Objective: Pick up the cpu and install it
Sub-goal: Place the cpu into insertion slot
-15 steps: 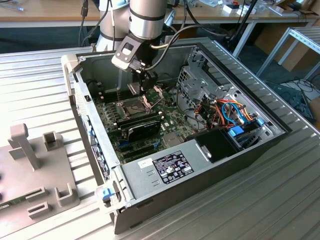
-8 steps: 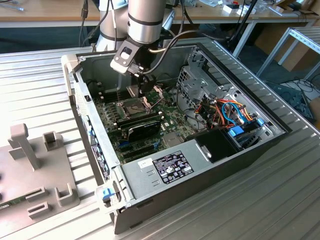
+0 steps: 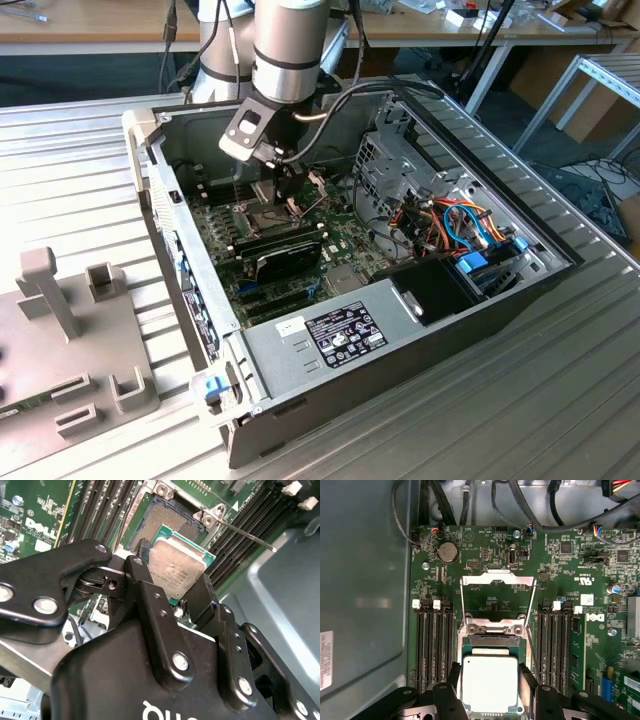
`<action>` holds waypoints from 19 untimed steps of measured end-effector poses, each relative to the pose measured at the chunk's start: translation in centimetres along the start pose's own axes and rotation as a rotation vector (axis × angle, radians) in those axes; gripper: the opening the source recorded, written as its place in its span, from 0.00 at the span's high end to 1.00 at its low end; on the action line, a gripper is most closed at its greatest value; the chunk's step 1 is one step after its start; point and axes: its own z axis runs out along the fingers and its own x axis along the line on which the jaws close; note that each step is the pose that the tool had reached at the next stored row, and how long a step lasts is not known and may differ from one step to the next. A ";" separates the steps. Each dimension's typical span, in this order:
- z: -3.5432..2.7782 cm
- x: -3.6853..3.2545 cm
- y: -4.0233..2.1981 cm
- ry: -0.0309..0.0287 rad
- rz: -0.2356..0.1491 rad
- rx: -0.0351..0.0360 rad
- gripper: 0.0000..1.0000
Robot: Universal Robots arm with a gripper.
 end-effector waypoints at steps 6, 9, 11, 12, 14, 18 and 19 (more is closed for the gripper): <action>1.33 -0.04 -0.08 -0.0002 0.000 0.0001 0.45; 1.86 -0.05 -0.11 -0.0006 0.000 0.0001 0.45; 1.90 -0.05 -0.11 -0.0009 0.000 0.0002 0.45; 1.91 -0.05 -0.11 -0.0007 0.000 0.0001 0.45; 2.03 -0.05 -0.12 -0.0004 0.000 -0.0002 0.45; 2.20 -0.08 -0.13 -0.0017 0.000 0.0002 0.45; 2.20 -0.08 -0.13 -0.0019 0.000 0.0001 0.45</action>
